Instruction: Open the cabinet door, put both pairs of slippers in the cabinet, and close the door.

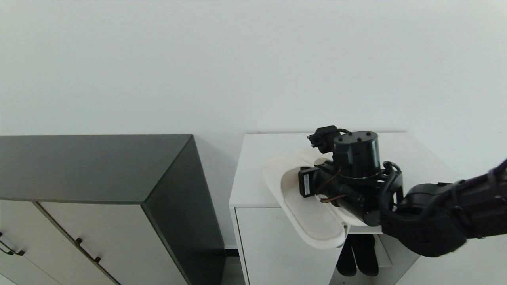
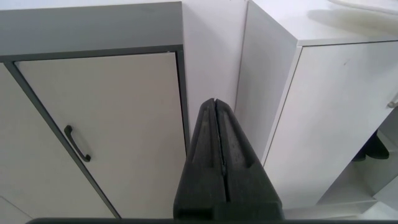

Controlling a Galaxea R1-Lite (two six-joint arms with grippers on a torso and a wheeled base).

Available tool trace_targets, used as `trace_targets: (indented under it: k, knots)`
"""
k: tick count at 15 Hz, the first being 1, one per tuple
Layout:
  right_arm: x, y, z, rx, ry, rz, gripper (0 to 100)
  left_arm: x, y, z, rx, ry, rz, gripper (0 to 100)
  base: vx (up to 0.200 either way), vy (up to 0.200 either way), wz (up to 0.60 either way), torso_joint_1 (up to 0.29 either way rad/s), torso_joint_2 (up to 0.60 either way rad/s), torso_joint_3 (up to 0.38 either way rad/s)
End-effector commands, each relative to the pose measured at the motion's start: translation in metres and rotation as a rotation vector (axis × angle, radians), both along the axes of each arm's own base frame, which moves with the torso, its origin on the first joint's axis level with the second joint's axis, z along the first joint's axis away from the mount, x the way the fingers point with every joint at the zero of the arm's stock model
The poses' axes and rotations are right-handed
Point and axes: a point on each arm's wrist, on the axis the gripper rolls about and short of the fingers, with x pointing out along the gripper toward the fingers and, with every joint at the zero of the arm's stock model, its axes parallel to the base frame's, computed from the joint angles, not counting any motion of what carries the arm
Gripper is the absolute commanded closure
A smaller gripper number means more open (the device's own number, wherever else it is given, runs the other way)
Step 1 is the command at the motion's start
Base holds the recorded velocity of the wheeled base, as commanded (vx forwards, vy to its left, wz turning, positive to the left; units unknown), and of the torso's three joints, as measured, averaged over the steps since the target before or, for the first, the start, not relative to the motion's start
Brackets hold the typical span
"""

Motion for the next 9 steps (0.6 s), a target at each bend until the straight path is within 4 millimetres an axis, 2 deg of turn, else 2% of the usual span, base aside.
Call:
trace_targets:
  k: [1,9]
  knots:
    - [-0.0353,-0.0213,0.0168,0.028,-0.014,0.060,100,0.0000,0.0000,0.0000,0.002,0.000,0.000,100,0.000,0.000,0.00,0.000,0.00,0.000]
    - [-0.0333,-0.0178,0.0083,0.009,0.005,0.066,100,0.0001,0.0000,0.0000,0.000,0.002,0.001,100,0.000,0.000,0.00,0.000,0.00,0.000]
